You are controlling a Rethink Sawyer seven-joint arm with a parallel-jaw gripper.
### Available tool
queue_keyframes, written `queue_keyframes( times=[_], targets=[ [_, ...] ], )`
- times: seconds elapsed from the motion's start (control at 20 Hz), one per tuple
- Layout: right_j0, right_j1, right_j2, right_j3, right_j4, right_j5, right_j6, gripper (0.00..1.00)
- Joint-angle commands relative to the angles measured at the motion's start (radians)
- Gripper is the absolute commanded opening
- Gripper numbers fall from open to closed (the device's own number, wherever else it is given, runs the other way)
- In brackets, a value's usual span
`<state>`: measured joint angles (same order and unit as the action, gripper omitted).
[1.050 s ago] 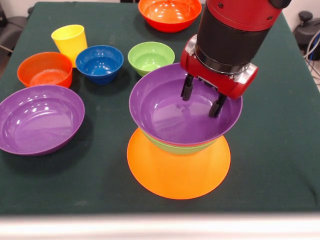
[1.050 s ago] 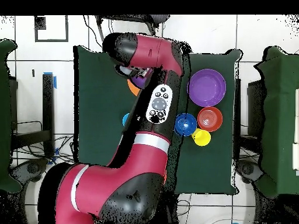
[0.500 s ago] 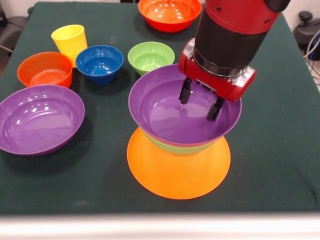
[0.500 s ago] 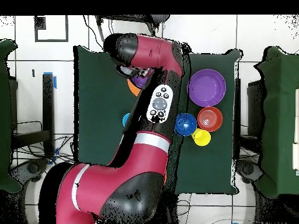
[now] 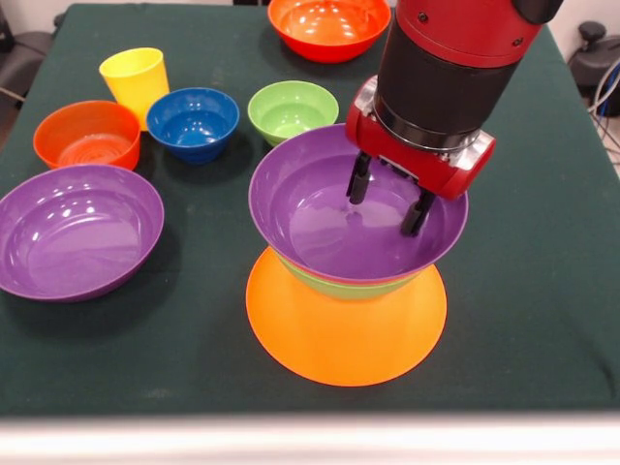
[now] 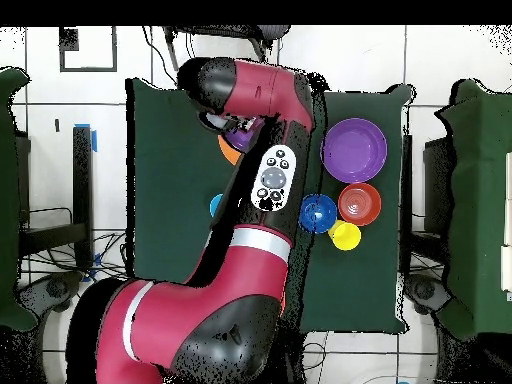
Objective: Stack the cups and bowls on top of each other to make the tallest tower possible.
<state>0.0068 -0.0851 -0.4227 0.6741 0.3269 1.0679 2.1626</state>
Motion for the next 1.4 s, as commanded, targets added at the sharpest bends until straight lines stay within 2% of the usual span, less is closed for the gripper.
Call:
queue_keyframes(
  times=[0.05, 0.45, 1.0, 1.4],
  targets=[
    [-0.012, 0.045, 0.103, 0.017, -0.104, -0.024, -0.152, 1.00],
    [-0.014, -0.026, 0.090, 0.038, -0.098, 0.083, -0.181, 1.00],
    [-0.031, -0.083, 0.090, 0.062, -0.102, 0.152, -0.218, 1.00],
    [-0.063, -0.122, 0.106, 0.126, -0.126, 0.108, -0.291, 1.00]
  ],
)
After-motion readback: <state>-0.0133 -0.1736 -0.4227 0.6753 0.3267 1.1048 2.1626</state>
